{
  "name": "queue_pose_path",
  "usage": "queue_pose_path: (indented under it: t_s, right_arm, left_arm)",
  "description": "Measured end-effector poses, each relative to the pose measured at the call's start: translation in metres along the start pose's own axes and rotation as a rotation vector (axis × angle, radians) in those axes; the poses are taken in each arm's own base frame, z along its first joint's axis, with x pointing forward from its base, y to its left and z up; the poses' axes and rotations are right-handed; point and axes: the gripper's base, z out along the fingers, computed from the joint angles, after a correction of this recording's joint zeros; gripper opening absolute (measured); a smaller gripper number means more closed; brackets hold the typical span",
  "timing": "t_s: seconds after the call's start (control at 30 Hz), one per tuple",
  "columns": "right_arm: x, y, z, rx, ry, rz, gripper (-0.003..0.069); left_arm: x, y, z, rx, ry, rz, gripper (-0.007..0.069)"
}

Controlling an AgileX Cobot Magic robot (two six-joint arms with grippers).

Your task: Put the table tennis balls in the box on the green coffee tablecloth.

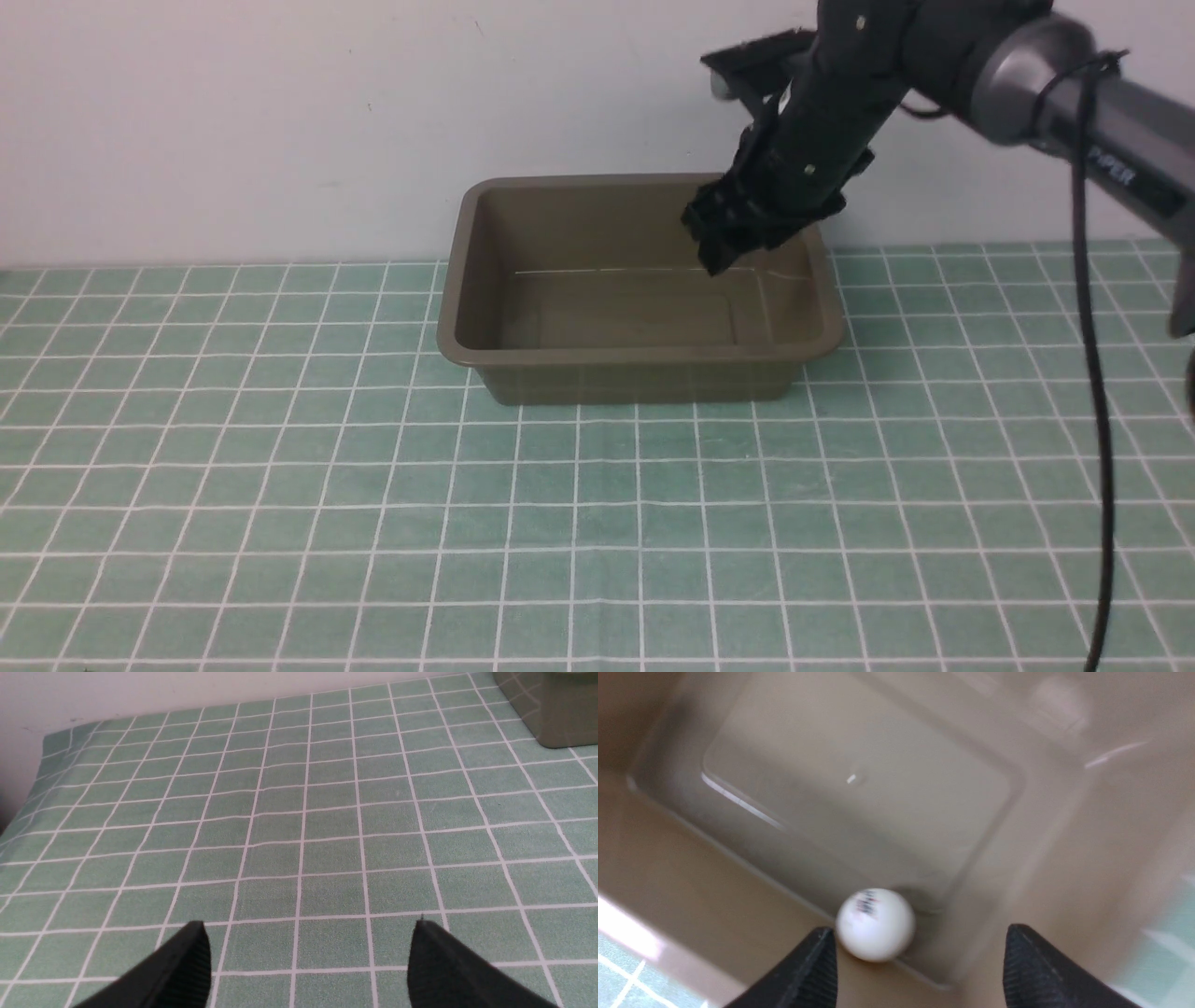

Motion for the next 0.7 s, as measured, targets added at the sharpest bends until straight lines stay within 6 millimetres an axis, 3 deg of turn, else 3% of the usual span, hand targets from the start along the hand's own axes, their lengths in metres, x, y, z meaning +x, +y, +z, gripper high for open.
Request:
queue_pose_path:
  t_s: [0.13, 0.17, 0.2, 0.27, 0.33, 0.43, 0.47, 0.5, 0.53, 0.57, 0.6, 0.7]
  right_arm:
    - [-0.005, -0.004, -0.062, 0.088, -0.098, -0.029, 0.0438]
    - [-0.005, -0.006, -0.103, 0.118, -0.173, -0.015, 0.0438]
    - [-0.005, -0.006, -0.103, 0.118, -0.173, -0.015, 0.0438]
    - [0.0, -0.008, -0.153, 0.149, -0.267, 0.008, 0.0438]
    - [0.014, -0.007, -0.22, 0.193, -0.392, 0.024, 0.0438]
    - [0.035, 0.0, -0.28, 0.231, -0.505, 0.029, 0.0438]
    - [0.052, 0.007, -0.312, 0.246, -0.564, 0.026, 0.0438]
    - [0.057, 0.009, -0.321, 0.25, -0.581, 0.025, 0.0438]
    - [0.078, 0.018, -0.35, 0.26, -0.636, 0.021, 0.0438]
    - [0.078, 0.018, -0.348, 0.259, -0.631, 0.021, 0.0438]
    - [0.121, 0.034, -0.39, 0.272, -0.708, 0.016, 0.0438]
    - [0.17, 0.048, -0.414, 0.281, -0.749, 0.013, 0.0438]
  left_arm:
    - [0.0, 0.0, 0.0, 0.0, 0.0, 0.0, 0.051]
    - [0.0, 0.0, 0.0, 0.0, 0.0, 0.0, 0.051]
    - [0.0, 0.0, 0.0, 0.0, 0.0, 0.0, 0.051]
    - [0.0, 0.0, 0.0, 0.0, 0.0, 0.0, 0.051]
    - [0.0, 0.0, 0.0, 0.0, 0.0, 0.0, 0.051]
    - [0.0, 0.0, 0.0, 0.0, 0.0, 0.0, 0.051]
    - [0.0, 0.0, 0.0, 0.0, 0.0, 0.0, 0.051]
    - [0.0, 0.0, 0.0, 0.0, 0.0, 0.0, 0.051]
    - [0.0, 0.0, 0.0, 0.0, 0.0, 0.0, 0.051]
    - [0.0, 0.0, 0.0, 0.0, 0.0, 0.0, 0.051]
    - [0.0, 0.0, 0.0, 0.0, 0.0, 0.0, 0.051]
    - [0.0, 0.0, 0.0, 0.0, 0.0, 0.0, 0.051]
